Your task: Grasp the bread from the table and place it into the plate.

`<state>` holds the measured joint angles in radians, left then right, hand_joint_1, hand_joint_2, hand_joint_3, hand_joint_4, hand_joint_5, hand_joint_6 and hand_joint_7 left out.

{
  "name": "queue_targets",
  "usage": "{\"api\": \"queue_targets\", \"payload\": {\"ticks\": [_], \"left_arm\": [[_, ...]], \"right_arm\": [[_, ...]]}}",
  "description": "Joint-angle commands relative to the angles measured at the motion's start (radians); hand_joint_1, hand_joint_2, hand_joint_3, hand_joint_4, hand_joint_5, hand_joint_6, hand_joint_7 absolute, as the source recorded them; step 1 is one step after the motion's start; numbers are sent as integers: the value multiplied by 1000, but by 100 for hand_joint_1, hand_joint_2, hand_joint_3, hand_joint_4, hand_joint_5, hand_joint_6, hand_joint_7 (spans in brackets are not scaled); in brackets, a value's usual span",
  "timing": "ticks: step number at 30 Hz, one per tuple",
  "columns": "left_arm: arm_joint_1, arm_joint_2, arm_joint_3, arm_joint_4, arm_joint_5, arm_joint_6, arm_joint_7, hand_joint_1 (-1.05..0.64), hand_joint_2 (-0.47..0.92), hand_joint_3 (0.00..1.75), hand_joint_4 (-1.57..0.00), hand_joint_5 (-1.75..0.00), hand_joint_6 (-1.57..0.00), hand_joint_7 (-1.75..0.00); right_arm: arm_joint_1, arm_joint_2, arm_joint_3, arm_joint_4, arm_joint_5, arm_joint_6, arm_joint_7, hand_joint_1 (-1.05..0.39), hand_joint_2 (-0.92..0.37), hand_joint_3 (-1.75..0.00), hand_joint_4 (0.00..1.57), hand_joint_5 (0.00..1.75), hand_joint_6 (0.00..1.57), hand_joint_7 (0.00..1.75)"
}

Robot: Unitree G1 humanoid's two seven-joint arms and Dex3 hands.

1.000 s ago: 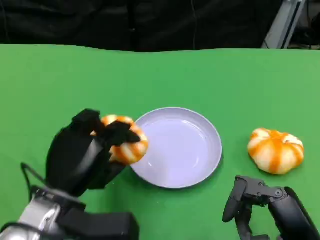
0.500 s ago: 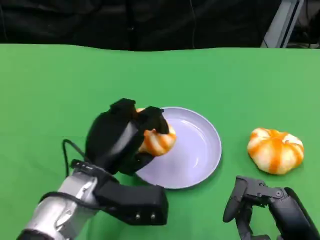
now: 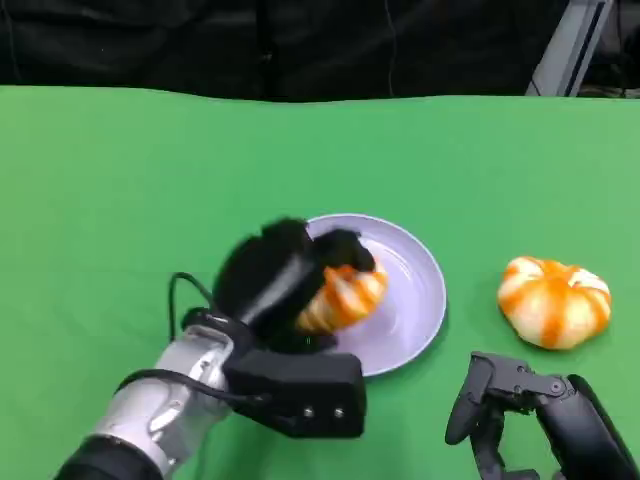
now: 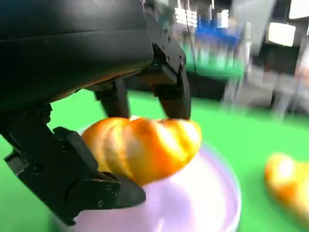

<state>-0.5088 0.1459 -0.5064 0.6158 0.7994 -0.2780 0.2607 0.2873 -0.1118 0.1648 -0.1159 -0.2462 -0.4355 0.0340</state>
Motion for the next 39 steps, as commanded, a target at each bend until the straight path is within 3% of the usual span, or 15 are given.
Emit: {"api": "queue_targets", "payload": {"ticks": [1,12,19,23,30,39], "left_arm": [[-6,31,-30,-73,34,91,-119,-76,92,38,-1,-5,-7,-2],[47,101,-2,-224,-41,117,-291,-89,92,46,0,0,-4,-1],[167,173,106,-352,-176,-30,-247,-78,92,35,-13,-8,-15,-6],[261,190,192,-386,-269,-160,-177,-64,92,22,-36,-24,-34,-11],[415,159,321,-404,-426,-368,-102,-39,92,16,-55,-51,-55,-12],[574,106,419,-419,-584,-559,-98,-20,92,13,-63,-102,-88,-24]], "right_arm": [[-2,-12,-8,7,6,-9,-2,12,-27,-154,85,175,80,142],[-3,-10,-11,4,8,-1,-2,13,-26,-154,86,175,80,142],[5,-8,-11,-4,10,-5,-4,13,-26,-156,86,174,80,142],[13,-4,-12,-18,6,8,-7,12,-26,-157,86,174,81,142],[16,-3,-22,-13,10,-5,-17,12,-28,-155,85,175,80,142],[22,8,-34,-26,9,-3,-33,11,-31,-149,84,172,79,141]]}}
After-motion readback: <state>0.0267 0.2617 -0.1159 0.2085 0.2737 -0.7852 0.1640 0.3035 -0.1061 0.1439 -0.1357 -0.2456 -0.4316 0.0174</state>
